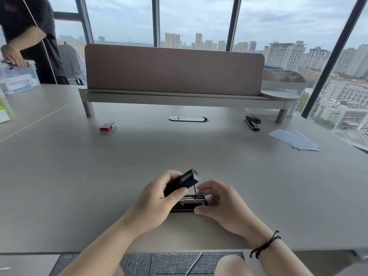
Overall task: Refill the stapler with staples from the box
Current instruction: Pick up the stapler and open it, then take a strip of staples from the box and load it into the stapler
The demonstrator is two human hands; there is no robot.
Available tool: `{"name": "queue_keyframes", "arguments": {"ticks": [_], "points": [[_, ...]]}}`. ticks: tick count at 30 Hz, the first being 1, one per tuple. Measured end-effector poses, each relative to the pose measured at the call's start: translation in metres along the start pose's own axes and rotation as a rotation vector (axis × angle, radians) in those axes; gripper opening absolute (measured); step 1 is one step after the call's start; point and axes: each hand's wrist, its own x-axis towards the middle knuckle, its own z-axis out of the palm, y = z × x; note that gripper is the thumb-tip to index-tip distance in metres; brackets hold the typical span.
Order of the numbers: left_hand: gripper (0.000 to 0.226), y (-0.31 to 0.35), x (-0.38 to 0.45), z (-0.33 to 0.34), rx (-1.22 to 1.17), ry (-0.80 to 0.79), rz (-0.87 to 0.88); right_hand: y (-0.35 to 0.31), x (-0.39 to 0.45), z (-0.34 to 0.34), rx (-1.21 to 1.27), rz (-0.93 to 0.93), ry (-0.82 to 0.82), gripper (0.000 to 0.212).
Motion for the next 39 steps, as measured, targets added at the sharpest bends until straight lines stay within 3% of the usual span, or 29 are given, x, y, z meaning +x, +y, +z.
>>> {"name": "queue_keyframes", "arguments": {"ticks": [6, 11, 16, 19, 23, 28, 35, 39], "points": [[0.031, -0.01, -0.012, -0.023, -0.279, 0.051, 0.021, 0.003, 0.001, 0.002, -0.001, 0.013, -0.017, 0.046], [0.018, -0.02, -0.031, -0.05, -0.271, 0.12, 0.028, 0.005, 0.001, 0.003, -0.014, 0.004, -0.004, 0.047], [0.03, -0.038, -0.046, -0.085, -0.225, 0.03, -0.133, 0.005, 0.001, 0.003, -0.02, 0.009, -0.003, 0.046], [0.028, -0.042, -0.048, -0.099, -0.091, -0.006, -0.193, 0.004, 0.001, 0.003, -0.015, 0.009, 0.0, 0.045], [0.056, -0.048, -0.049, -0.105, 0.182, -0.086, -0.246, 0.0, -0.001, 0.003, -0.004, -0.001, -0.006, 0.045], [0.042, -0.046, -0.05, -0.099, 0.296, -0.075, -0.229, -0.003, -0.005, 0.001, -0.017, 0.011, -0.01, 0.045], [0.048, -0.052, -0.051, -0.1, 0.263, -0.056, -0.243, -0.001, -0.005, -0.001, 0.041, 0.006, -0.045, 0.051], [0.058, -0.05, -0.04, -0.115, -0.063, -0.079, -0.22, -0.015, 0.001, -0.007, 0.286, 0.006, 0.009, 0.045]]}}
